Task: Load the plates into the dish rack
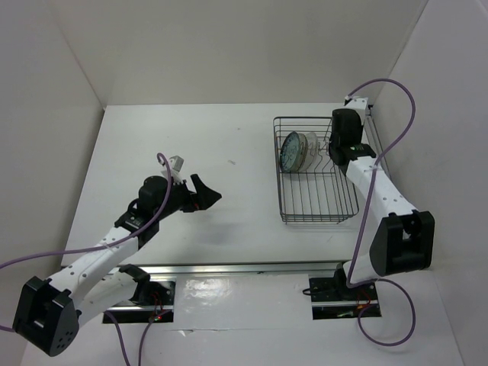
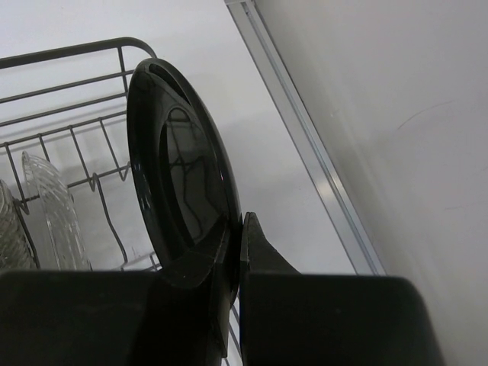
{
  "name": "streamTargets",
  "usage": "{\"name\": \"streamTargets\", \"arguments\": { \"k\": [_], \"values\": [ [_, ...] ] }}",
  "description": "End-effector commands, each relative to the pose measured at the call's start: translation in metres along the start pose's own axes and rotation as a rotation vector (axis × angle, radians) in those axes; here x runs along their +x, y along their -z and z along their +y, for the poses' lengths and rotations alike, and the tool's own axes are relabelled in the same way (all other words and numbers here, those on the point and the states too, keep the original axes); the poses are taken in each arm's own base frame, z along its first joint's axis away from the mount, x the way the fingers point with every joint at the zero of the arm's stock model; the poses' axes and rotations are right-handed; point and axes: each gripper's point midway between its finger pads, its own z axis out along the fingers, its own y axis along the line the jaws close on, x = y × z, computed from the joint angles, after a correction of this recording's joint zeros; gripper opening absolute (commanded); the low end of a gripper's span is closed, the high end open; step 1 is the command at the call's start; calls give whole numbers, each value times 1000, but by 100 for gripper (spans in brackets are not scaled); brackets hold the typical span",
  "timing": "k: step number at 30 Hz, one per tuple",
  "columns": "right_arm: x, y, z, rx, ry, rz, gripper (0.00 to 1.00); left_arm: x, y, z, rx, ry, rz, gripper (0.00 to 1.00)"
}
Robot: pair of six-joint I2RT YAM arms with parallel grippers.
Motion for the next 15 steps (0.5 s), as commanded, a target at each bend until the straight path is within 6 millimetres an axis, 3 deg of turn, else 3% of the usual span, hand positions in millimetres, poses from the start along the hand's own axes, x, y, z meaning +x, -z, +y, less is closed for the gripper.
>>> {"name": "streamTargets", "arguments": {
  "k": [1,15],
  "values": [
    [-19,-3,6,-1,-45,-59,0,-7,3,-13,58,-15,-32,100],
    [8,-15,42,-46,9,-7,1,-7,3,-13,59,-16,-33,100]
  ]
}}
